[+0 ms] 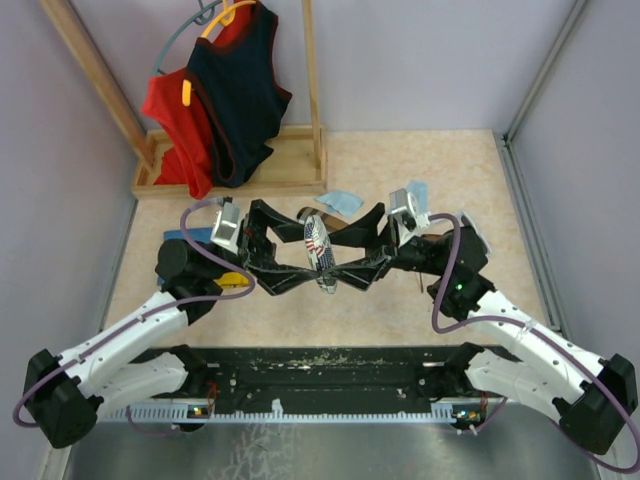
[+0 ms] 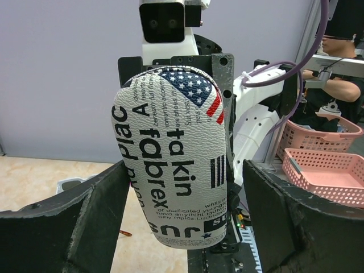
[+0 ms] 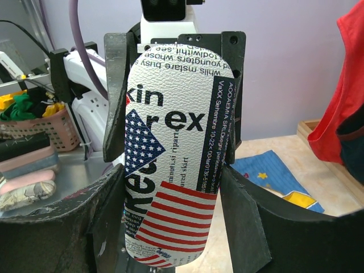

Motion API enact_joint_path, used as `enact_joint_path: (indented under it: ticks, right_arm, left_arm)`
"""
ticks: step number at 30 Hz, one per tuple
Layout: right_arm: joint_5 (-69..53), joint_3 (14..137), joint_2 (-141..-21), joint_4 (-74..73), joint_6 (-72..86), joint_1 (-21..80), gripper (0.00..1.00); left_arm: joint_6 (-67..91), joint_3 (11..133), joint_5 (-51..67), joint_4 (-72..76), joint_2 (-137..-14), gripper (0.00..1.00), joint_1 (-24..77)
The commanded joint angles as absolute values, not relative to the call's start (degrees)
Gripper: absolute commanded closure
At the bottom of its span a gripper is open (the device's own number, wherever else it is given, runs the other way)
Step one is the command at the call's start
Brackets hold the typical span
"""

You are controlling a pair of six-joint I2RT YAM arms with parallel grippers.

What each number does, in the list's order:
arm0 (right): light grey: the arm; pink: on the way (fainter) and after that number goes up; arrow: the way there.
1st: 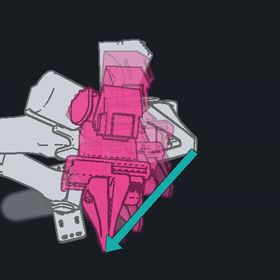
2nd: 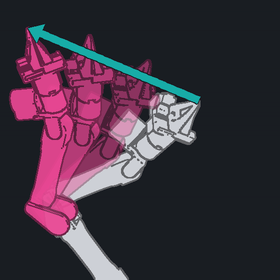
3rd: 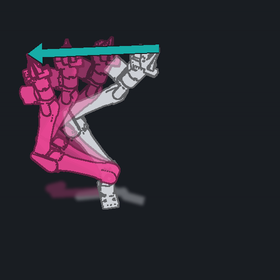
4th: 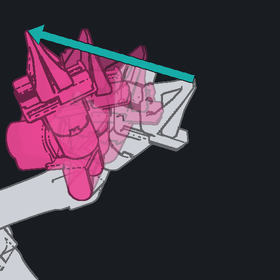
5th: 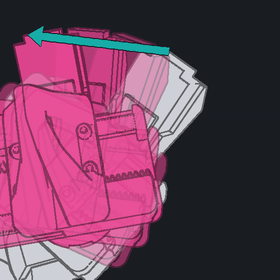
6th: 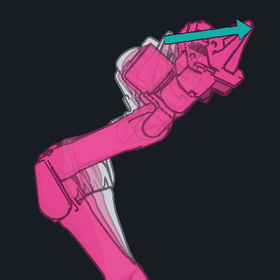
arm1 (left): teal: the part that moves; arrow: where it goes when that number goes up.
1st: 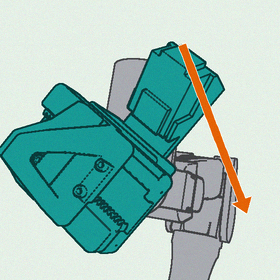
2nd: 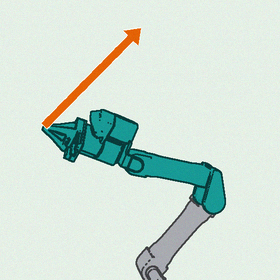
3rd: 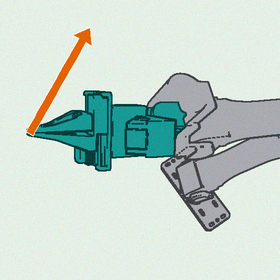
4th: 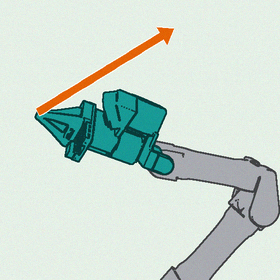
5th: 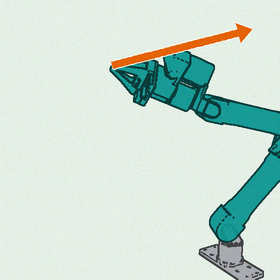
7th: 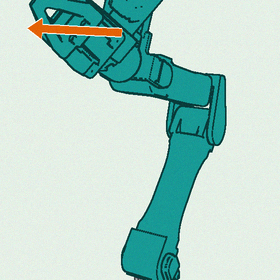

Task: Organize the sunglasses
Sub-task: Open the sunglasses case.

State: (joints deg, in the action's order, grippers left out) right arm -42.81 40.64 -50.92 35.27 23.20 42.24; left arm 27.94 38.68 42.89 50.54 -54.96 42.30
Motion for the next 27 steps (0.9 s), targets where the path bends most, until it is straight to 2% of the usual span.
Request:
enact_joint_path:
  ticks: [1, 7, 11, 19, 27]
  right_arm:
    - [-42.0, 44.0, -50.4, 37.5, 21.9, 42.8, 1.00]
    - [-41.8, 44.0, -50.4, 36.7, 21.4, 42.9, 1.00]
    - [-41.4, 43.9, -50.2, 36.5, 21.3, 43.0, 1.00]
    - [-36.2, 44.6, -49.3, 31.3, 19.3, 43.0, 1.00]
    - [-22.5, 46.6, -48.2, 19.5, 17.0, 43.0, 1.00]
  left_arm:
    - [28.2, 40.7, 42.4, 52.8, -55.5, 0.17, 43.0]
    - [28.3, 41.2, 42.3, 52.8, -56.2, 0.25, 43.5]
    - [28.4, 41.3, 42.5, 52.7, -56.5, 0.42, 43.7]
    - [25.2, 40.9, 40.0, 49.0, -54.8, 0.68, 43.8]
    - [17.8, 42.5, 26.4, 33.9, -51.2, 0.76, 43.9]
